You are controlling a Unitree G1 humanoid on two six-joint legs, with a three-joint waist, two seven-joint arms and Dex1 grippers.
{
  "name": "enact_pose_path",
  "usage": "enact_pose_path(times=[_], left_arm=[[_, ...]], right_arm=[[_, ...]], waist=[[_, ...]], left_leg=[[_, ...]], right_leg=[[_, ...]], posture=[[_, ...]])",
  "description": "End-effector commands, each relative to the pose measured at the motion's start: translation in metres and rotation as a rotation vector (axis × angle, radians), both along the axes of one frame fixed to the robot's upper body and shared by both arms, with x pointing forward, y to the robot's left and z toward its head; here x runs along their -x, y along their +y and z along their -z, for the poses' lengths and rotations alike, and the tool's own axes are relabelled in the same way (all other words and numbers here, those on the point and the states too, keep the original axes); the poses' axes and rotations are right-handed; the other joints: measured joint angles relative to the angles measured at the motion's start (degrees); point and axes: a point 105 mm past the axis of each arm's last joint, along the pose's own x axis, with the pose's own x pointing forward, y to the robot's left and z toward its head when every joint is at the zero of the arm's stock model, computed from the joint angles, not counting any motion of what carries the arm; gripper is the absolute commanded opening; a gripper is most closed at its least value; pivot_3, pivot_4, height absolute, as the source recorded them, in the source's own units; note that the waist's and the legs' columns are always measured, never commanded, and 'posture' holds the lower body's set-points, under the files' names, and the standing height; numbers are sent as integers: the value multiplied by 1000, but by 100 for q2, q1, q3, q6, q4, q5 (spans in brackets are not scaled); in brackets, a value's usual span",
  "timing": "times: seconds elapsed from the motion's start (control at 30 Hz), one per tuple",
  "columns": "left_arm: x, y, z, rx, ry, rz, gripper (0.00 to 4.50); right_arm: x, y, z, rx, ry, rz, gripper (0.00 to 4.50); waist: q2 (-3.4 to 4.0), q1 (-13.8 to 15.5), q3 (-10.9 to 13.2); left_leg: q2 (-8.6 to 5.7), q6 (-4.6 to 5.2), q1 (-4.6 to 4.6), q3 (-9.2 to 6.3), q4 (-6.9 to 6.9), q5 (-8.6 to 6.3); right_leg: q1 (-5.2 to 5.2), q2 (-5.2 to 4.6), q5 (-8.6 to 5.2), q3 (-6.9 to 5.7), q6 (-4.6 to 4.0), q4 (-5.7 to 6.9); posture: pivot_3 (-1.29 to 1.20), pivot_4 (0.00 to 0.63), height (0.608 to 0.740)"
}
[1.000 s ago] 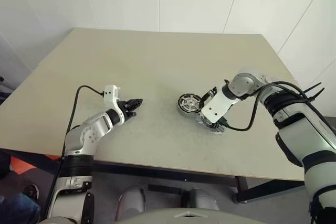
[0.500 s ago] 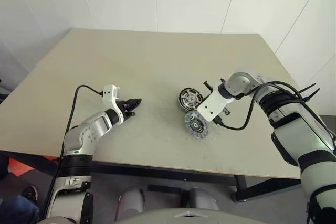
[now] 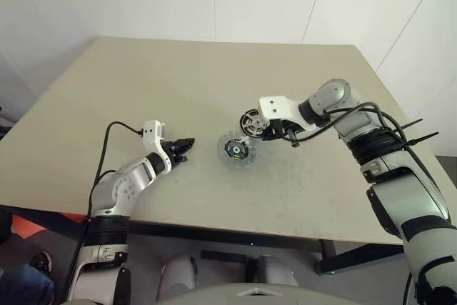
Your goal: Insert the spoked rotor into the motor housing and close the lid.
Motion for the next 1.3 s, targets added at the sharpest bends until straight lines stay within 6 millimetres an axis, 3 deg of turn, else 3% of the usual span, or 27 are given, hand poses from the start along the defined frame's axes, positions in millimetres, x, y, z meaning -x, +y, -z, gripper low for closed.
enact_pose_path(times=[0.03,0.13,0.23,0.4,0.57,0.7,0.8,1.1,1.3], left_arm=[[2,1,-10,5,-55,-16,1311],[5,-1,-7,14,-48,-26,1311],[9,-1,-5,20,-42,-32,1311],[16,-2,0,18,-23,-31,1311],[19,1,0,7,-16,-34,1311],[20,4,-1,0,-14,-36,1311],[20,5,-2,-6,-15,-33,1311],[21,4,-1,-13,-9,-28,1311],[20,4,-2,-16,-12,-25,1311]], right_arm=[[26,-2,-31,-110,231,155,4],[45,-7,-27,-118,441,343,4],[47,-9,-13,-109,564,582,4],[27,-6,10,-127,631,904,4],[13,14,11,-210,618,949,4],[10,30,9,-258,620,944,4],[2,38,6,-297,591,986,4],[-10,55,-7,-395,573,1051,4],[-9,63,-9,-411,557,1043,4]], waist=[[1,66,0],[2,185,1],[3,206,2],[7,157,0],[4,156,1],[6,98,3],[7,-14,3],[22,-110,12],[13,27,8]], left_leg=[[0,-1,2,0,0,0],[1,-20,12,0,-3,-8],[1,-30,43,0,-10,-6],[-2,-54,64,1,-15,8],[-3,-67,179,-4,-40,14],[-6,-68,254,-20,-97,13],[1,-68,254,-44,-107,13],[-2,-69,249,-38,-123,13],[-61,-104,216,-15,-143,-13]], right_leg=[[1,0,0,0,0,0],[8,0,-1,1,1,-2],[35,0,-2,3,4,-3],[46,1,-25,12,46,6],[139,1,-30,7,54,-31],[217,1,-26,-39,66,-164],[227,-1,-20,-91,76,-250],[184,-6,-13,-95,85,-270],[87,-10,76,13,57,-152]], posture=[[0,0,740],[0,0,740],[0,0,740],[0,0,740],[0,0,740],[0,0,740],[0,0,740],[0,0,740],[0,0,740]])
